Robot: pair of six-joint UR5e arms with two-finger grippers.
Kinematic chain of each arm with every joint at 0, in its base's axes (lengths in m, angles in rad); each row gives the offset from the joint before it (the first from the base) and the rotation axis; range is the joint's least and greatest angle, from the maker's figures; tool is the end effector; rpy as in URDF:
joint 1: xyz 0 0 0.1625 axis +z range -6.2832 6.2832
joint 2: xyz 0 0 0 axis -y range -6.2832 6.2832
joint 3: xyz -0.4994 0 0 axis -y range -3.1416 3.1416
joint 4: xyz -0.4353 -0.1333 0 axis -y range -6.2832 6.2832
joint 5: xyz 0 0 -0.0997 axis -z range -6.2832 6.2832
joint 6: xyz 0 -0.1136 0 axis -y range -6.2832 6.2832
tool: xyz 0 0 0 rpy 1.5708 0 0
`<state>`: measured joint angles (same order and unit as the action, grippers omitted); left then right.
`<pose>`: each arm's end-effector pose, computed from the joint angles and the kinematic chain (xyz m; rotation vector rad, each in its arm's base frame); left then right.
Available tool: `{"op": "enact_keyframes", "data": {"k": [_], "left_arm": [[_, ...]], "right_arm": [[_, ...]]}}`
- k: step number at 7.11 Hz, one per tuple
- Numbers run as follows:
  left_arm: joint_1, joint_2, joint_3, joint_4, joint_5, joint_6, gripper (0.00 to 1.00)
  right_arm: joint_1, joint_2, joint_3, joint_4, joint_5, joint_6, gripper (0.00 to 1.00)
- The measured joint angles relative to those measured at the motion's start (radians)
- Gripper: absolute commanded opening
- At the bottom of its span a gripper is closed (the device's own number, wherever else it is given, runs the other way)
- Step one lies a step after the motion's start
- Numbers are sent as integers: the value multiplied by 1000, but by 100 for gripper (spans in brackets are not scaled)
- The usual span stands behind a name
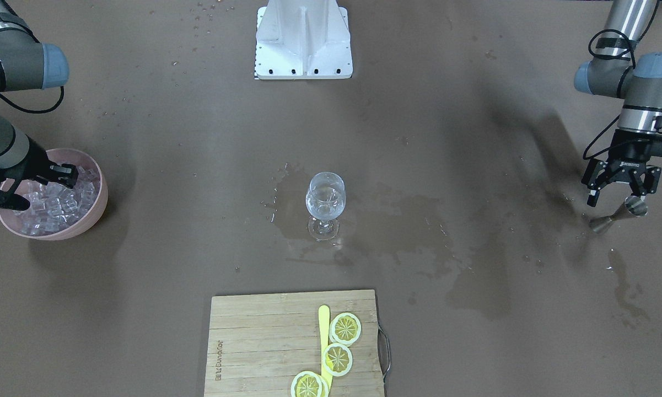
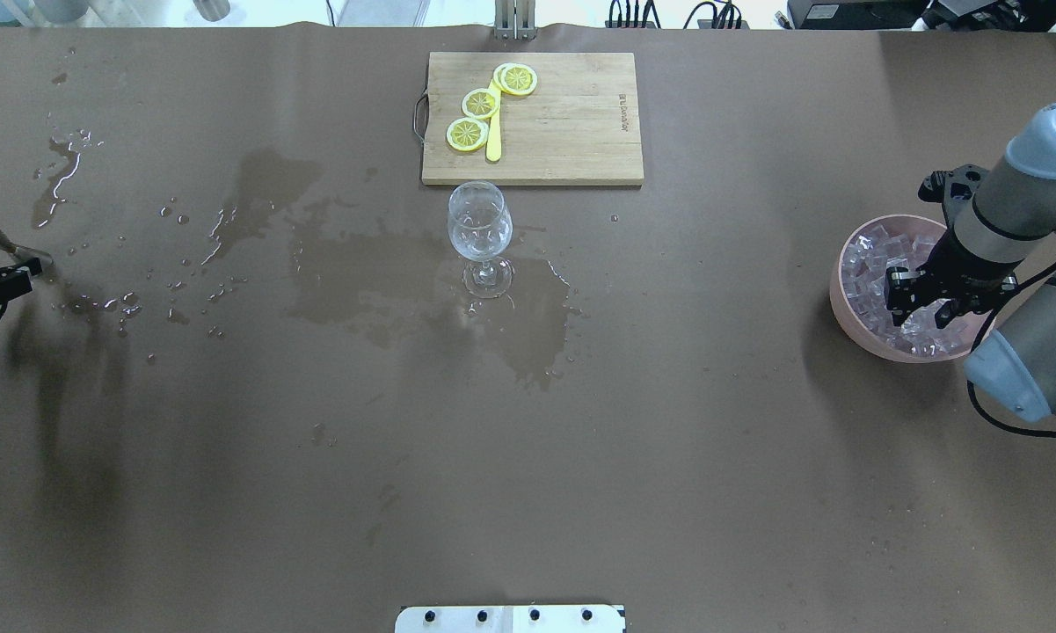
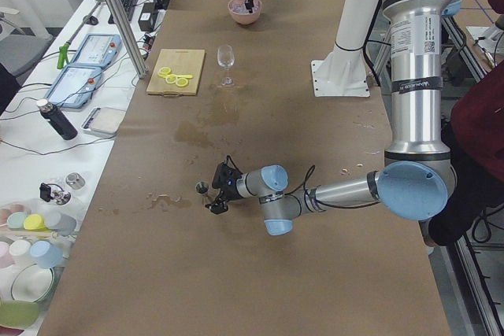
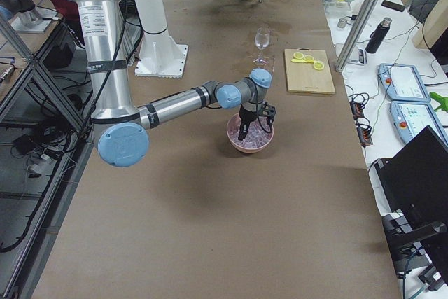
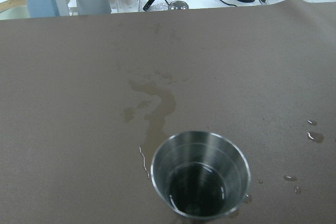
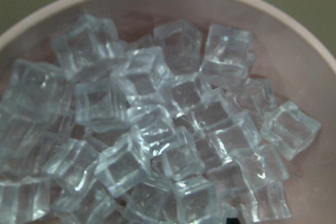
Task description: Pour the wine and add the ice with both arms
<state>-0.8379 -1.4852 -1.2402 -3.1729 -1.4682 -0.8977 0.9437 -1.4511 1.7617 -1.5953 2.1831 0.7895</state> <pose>0.2252 -0.4668 0.7861 0.8797 0.8021 -0.2057 -0.2947 -0.5225 0.5863 -0.1851 -0.6420 0.0687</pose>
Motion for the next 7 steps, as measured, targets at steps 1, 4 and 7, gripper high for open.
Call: {"op": "enact_keyframes", "data": {"k": [1,4,7], "left_arm": [[14,-5,1,-1,20,0,97],[21,-9,7,0,69,9,97],[23,-25,31,2,116,12,91]], "right_arm": [[3,0,0,0,0,0,39],[9,4,-2,-2,-1,1,25],[18,7,-3,-2,0,1,23]]}}
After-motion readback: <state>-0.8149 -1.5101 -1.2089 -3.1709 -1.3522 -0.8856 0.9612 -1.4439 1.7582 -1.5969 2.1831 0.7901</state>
